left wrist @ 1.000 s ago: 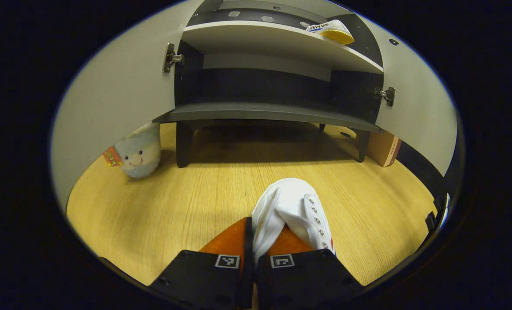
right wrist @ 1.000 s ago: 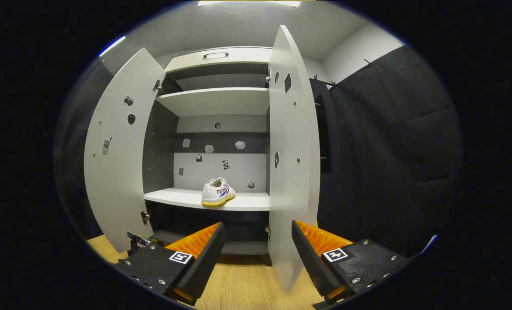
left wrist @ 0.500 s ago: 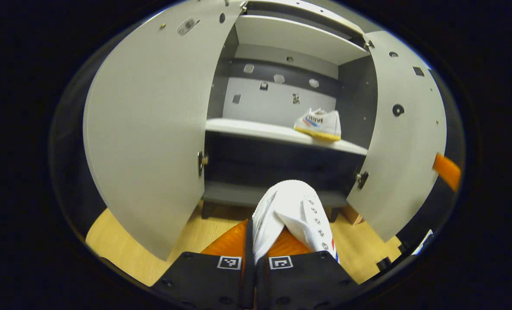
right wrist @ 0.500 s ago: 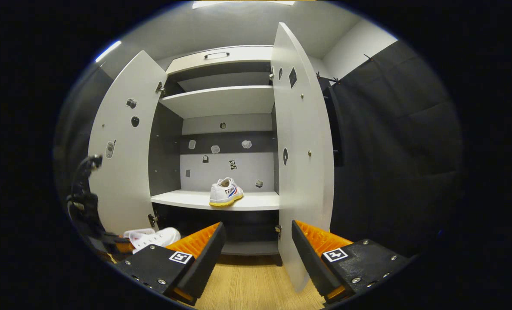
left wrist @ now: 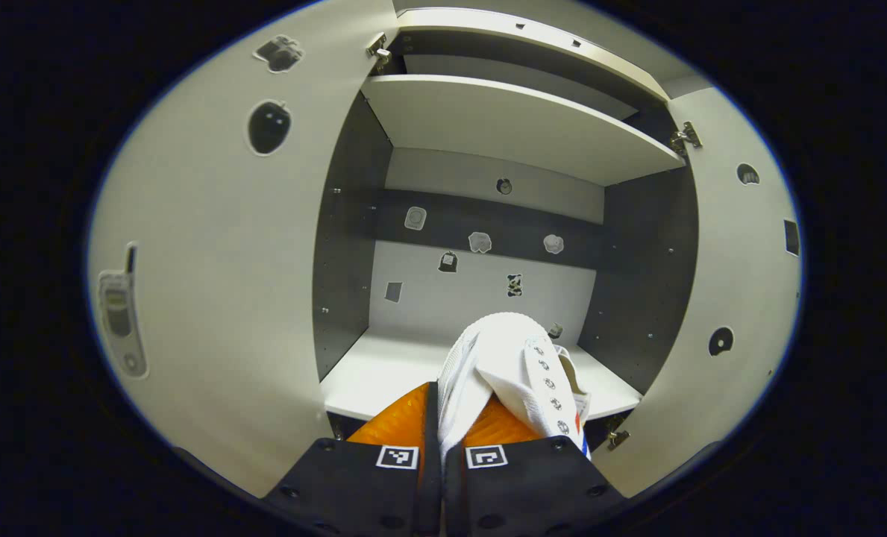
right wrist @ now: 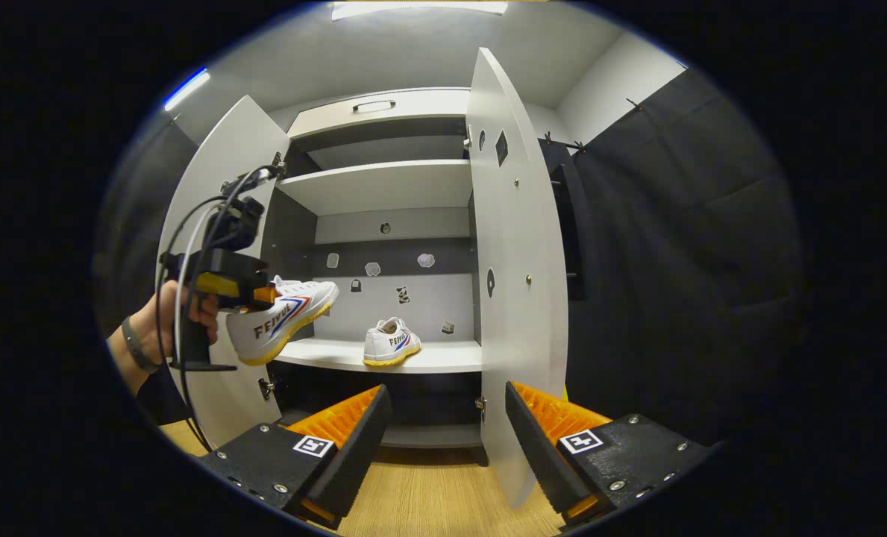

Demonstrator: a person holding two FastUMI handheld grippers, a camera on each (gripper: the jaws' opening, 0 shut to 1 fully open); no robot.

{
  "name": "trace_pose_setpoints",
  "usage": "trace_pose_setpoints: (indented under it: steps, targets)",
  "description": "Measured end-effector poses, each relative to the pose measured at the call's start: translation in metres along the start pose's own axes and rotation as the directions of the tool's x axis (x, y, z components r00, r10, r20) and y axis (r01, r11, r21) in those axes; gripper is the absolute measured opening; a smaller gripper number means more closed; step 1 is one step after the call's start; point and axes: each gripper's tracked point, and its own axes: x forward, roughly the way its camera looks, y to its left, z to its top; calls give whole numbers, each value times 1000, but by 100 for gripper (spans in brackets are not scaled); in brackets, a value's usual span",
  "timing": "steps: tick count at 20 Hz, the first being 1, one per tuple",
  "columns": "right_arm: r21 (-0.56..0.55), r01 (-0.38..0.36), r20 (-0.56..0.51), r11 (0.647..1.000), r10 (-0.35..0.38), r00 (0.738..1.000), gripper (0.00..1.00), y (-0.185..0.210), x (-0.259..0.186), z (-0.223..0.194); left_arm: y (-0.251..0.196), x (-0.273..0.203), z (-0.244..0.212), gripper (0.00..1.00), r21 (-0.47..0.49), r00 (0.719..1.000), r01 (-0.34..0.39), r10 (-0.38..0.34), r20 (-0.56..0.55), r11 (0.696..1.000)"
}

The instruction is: Grab one shoe with the right hand and put it into the shoe cabinet, grab the other shoe with the left hand and put it into the shoe cabinet; then close the right door with the right hand and the left door with the left hand.

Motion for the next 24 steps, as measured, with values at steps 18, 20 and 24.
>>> trace_pose_setpoints:
  steps: [18, 20, 24]
  targets:
    - [0, 24, -25, 1000, -24, 999, 94, -6, 1, -8, 20, 164, -78, 10, 108, 938, -134, 161, -307, 985]
    - [-4, 22, -24, 1000, -22, 999, 94, -5, 3, -8, 19, 165, -78, 10, 119, 934, -134, 166, -315, 984]
    - [8, 7, -22, 1000, -7, 1000, 94, -1, 6, -9, 18, 166, -77, 11, 150, 931, -134, 177, -320, 980]
